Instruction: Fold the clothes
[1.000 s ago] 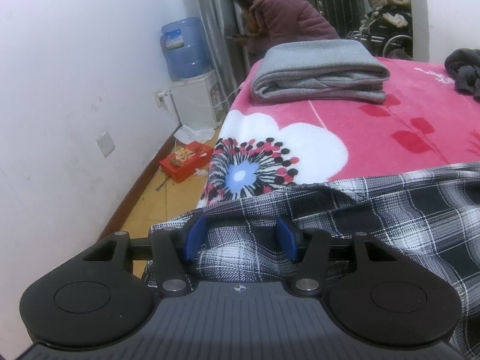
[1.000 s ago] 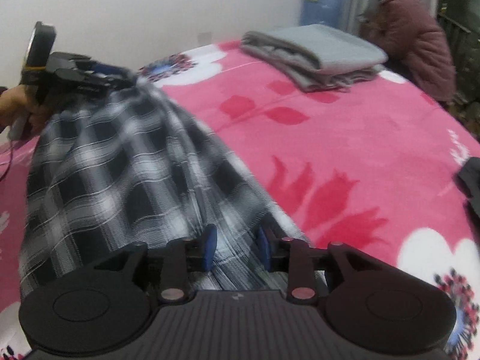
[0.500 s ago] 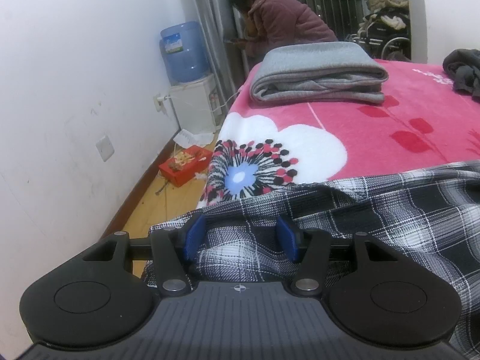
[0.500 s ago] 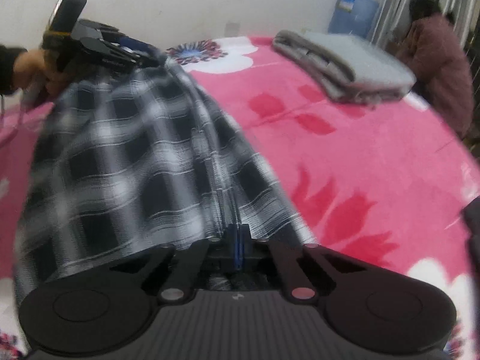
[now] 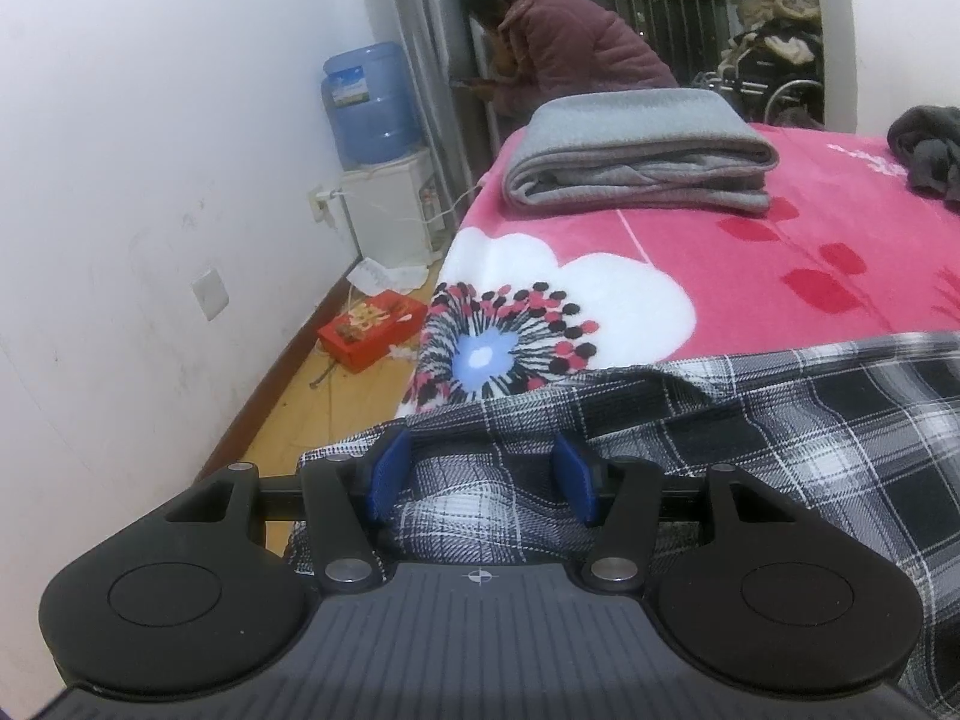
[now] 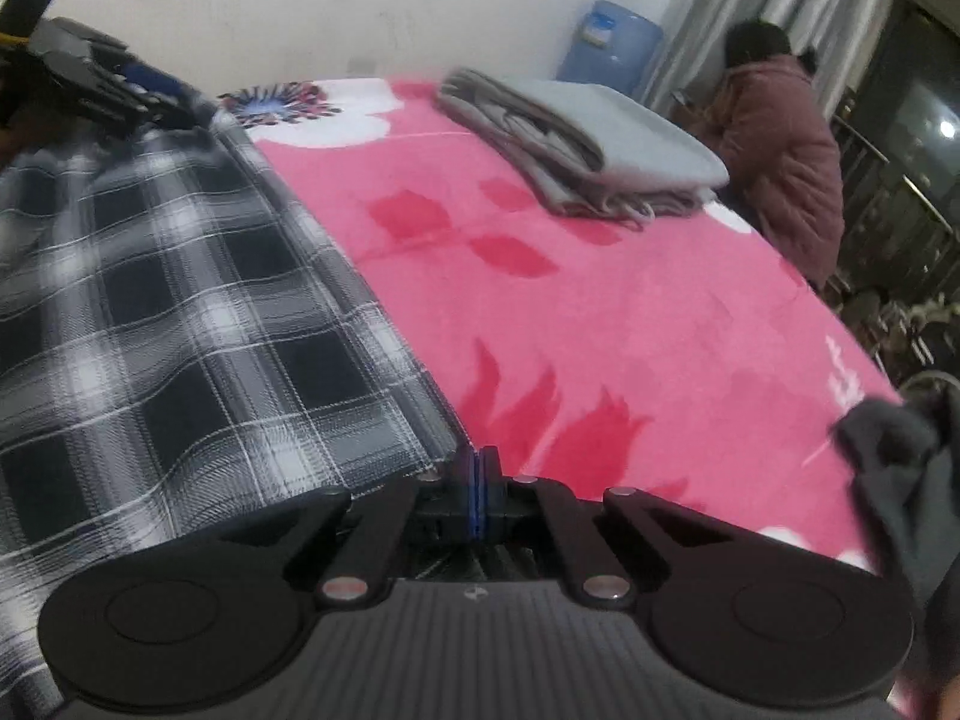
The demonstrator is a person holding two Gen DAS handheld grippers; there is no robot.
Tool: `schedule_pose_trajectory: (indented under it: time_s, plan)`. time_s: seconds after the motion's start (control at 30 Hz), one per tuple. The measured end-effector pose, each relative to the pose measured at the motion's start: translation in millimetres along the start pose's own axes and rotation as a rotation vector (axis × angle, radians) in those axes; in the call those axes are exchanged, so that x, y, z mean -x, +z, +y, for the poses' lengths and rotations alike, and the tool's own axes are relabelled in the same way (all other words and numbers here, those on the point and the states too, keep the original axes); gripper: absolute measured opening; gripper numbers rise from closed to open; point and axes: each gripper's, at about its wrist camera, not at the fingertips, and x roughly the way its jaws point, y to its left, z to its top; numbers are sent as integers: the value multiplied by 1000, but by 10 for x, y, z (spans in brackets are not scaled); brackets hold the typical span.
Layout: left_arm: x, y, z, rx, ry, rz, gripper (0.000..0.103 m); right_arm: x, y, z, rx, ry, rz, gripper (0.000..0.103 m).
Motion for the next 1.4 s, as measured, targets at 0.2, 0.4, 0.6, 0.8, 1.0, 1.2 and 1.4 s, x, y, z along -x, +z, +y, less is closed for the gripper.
schedule_pose_trajectory:
  time_s: [0.2,0.4,0.6,0.8,1.0,1.2,1.4]
  plan:
    - [164,156,36,73,11,4,54,17,-31,-191,-180,50,-6,2]
    - [445,333,-247,100,-73,-41,54,23,-73,-470,-419,135,0,7]
    - [473,408,-805,28,-241,-38,54,543,-332,-1271,-800,169,-147,29]
    - [218,377,-1286,-79,-304,30,55,1434,-799,-1566,-685,-60,-114,31]
    - [95,271,-1369,-103,-268,46,59,1370,-1011,-1124,-403,-51,65,29]
    - [94,265,-1369,-106,-258,36,61,1136,-941,-935,-276,30,98,24]
    - [82,247,-1372,-99,-251,30,63,919,-900,-841,-185,69,156,14]
